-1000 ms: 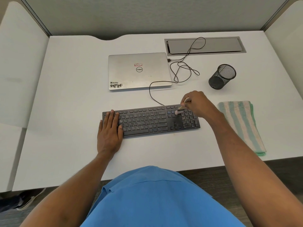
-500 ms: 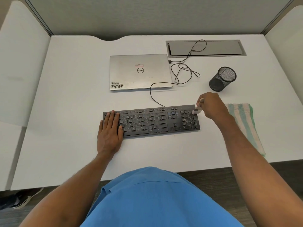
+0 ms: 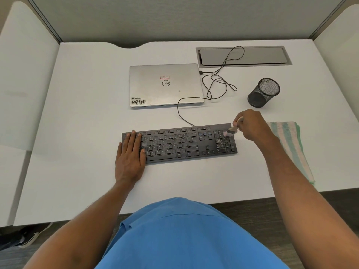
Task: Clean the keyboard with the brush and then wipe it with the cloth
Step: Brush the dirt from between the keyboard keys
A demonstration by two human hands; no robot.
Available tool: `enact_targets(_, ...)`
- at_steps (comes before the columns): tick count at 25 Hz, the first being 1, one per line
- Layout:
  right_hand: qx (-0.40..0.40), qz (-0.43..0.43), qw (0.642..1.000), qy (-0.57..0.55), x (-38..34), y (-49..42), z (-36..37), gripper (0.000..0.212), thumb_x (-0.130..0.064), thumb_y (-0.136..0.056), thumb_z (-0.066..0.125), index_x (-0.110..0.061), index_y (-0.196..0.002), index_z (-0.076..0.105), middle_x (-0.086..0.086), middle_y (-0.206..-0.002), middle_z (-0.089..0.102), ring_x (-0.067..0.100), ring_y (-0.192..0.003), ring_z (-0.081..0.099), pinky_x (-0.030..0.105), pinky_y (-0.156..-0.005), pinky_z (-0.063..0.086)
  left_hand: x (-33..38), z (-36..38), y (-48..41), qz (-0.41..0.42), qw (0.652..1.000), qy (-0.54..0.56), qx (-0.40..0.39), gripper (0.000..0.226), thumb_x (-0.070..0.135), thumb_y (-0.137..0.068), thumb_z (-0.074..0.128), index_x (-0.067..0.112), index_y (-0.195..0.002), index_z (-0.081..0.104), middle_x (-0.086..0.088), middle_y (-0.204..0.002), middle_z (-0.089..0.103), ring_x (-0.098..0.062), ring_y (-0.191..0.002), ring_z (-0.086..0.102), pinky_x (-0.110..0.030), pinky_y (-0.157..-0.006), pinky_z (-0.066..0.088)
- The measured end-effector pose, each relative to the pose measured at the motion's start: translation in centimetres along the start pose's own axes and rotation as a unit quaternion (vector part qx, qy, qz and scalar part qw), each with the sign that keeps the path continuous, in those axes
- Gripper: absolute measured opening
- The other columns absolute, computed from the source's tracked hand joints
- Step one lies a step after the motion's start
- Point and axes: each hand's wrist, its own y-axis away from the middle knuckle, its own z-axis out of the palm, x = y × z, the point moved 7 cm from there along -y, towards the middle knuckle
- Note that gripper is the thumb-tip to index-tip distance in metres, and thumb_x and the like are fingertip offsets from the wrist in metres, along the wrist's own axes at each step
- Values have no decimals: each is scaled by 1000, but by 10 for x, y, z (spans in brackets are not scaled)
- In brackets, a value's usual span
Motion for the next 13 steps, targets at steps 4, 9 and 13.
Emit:
enact_targets(4,9,-1,1000,-22,-6,5,-4,8,-2,-94,62,0,-90,68,10,-86,66,18,-69,61,16,-52,47,0,-1,0,0,1000,2,2,62,38,-108,27,21,-168,25,0,-176,19,-18,-163,11,-49,-132,15)
enact_targets(9,73,-32,995,-65,-15,15,7,17,-9,-95,56,-6,-87,70,9,-78,68,26,-70,65,38,-63,57,0,0,0,0,1000,-2,1,62,38,-109,27,22,-168,24,1,-176,18,-16,-164,9,-48,-132,15)
enact_targets(13,65,-15,997,-45,-7,22,17,18,-11,-96,54,-6,-88,69,10,-77,69,27,-68,66,41,-64,59,0,0,0,0,1000,1,3,62,37,-108,28,21,-168,26,1,-176,19,-16,-164,10,-49,-132,15)
